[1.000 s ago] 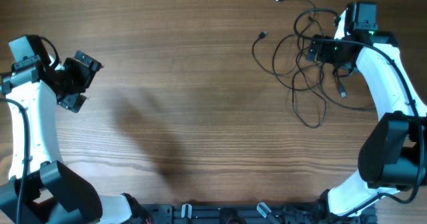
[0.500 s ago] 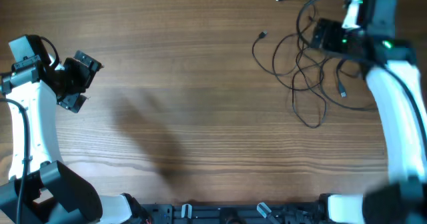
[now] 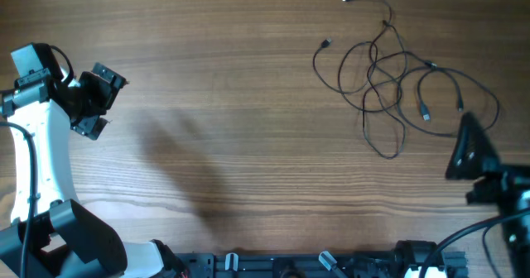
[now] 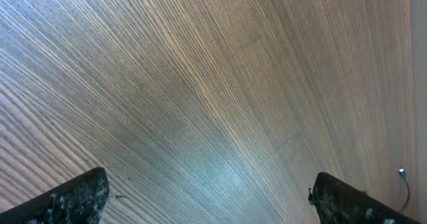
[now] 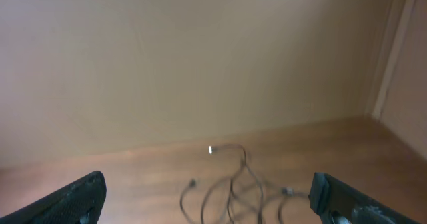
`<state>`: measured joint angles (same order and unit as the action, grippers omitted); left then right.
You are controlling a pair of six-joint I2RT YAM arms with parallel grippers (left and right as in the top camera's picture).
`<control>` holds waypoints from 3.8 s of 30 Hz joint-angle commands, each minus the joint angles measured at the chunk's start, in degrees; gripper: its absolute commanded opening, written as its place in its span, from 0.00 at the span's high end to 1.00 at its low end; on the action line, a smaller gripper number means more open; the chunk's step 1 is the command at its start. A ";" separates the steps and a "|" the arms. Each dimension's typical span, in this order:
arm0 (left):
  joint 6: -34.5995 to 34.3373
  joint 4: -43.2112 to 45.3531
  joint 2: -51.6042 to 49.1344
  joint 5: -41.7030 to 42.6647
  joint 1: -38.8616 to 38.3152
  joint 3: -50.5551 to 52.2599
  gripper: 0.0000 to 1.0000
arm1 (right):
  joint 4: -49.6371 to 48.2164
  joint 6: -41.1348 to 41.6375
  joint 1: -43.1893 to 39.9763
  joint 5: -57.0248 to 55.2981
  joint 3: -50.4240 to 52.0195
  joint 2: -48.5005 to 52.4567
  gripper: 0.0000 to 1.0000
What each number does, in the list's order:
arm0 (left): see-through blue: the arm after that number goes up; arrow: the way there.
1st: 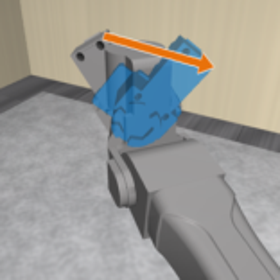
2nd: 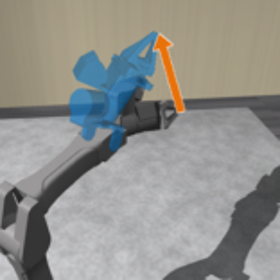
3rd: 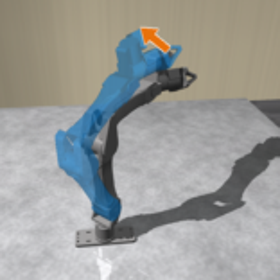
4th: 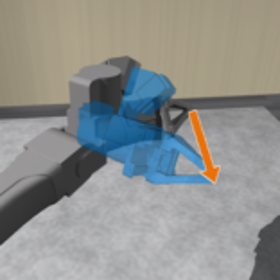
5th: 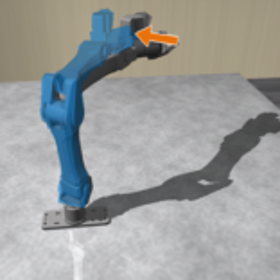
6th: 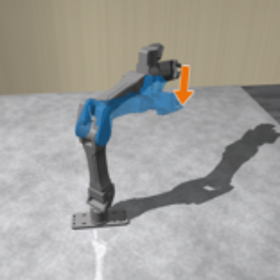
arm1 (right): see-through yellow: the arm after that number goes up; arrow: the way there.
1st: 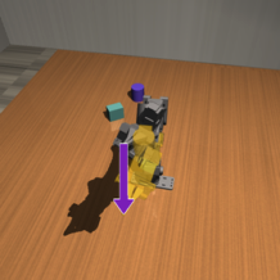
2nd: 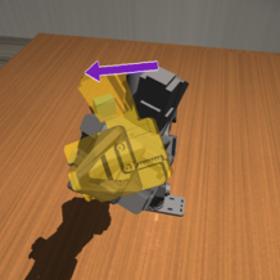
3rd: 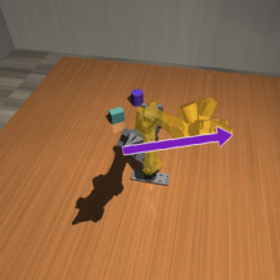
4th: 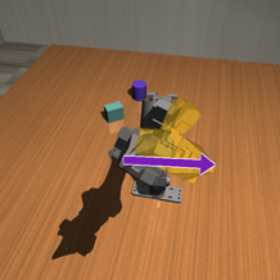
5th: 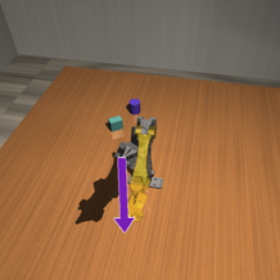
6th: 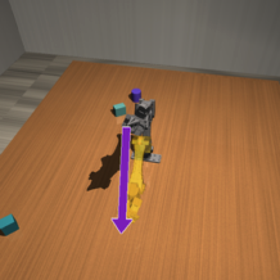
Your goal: Untangle cables
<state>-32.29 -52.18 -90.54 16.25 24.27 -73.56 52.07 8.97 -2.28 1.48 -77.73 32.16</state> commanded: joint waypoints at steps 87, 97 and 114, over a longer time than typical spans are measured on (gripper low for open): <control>9.35 76.48 34.42 -5.42 -20.04 62.90 0.00 | -52.41 3.21 0.09 -0.98 77.44 -31.89 0.00; 9.42 55.49 64.43 -8.61 -20.00 73.24 0.00 | -52.41 3.19 0.09 -0.98 77.44 -31.91 0.00; 24.59 48.02 90.38 -12.28 -20.04 73.24 0.00 | -52.41 3.21 0.09 -0.98 77.44 -31.89 0.00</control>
<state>-9.50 -3.68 -0.84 4.91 4.45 -0.49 -0.03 11.77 -2.28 1.21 -0.36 0.73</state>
